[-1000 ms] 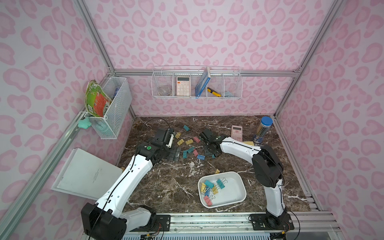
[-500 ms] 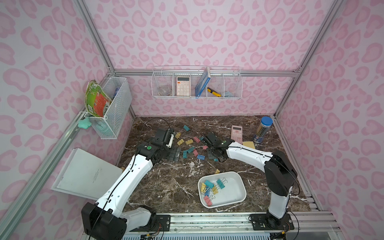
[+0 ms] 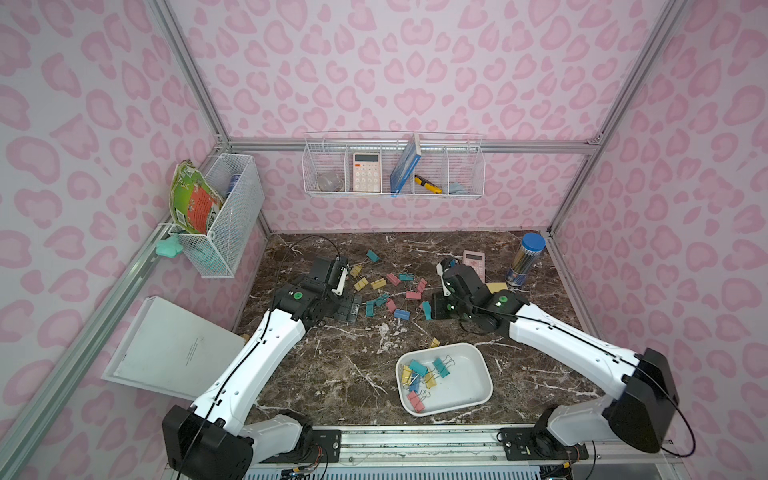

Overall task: Put the binder clips in the storage box
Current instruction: Pick up the binder clip at the center of the board, then place the binder clip in the storage box.

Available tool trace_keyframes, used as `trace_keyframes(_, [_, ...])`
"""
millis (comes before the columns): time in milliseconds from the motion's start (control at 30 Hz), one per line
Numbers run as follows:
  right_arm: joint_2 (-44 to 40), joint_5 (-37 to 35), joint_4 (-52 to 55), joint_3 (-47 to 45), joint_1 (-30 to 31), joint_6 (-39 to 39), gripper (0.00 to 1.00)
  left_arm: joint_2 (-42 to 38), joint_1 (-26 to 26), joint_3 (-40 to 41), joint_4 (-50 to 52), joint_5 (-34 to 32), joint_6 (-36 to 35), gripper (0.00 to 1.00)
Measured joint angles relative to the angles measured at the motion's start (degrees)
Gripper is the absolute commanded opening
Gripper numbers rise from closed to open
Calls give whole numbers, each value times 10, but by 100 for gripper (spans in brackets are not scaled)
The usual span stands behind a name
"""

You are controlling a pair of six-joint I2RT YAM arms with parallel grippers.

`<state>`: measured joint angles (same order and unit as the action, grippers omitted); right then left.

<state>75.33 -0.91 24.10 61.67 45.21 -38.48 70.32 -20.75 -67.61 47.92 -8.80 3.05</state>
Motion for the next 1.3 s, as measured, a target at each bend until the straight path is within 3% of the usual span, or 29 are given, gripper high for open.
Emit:
trace_keyframes(200, [-236, 141, -73, -201, -25, -63, 0, 0, 0, 0, 0, 2, 0, 99])
trace_keyframes(333, [-335, 196, -100, -304, -25, -118, 0, 0, 0, -1, 2, 2, -2, 99])
trace_keyframes(467, [-357, 244, -126, -390, -9, -170, 0, 2, 0, -1, 2, 2, -2, 99])
trace_keyframes(733, [-330, 285, -185, -462, 17, -203, 0, 13, 0, -1, 3, 2, -2, 99])
trace_keyframes(833, [-298, 290, -217, -473, 27, -214, 9, 13, 0, -1, 3, 1, -2, 99])
trace_keyframes(900, [-282, 287, -228, -469, 28, -214, 25, 12, 0, -1, 3, -3, -2, 99])
trace_keyframes(1000, [-279, 265, -214, -442, 28, -200, 39, 6, 0, 0, 2, -7, -2, 99])
trace_keyframes(1200, [-301, 136, -132, -312, -13, -135, 41, 2, 0, 0, 3, -7, -2, 99])
trace_keyframes(1300, [-262, 70, -136, -251, -62, -100, 41, -5, 0, 0, 2, -9, -2, 99])
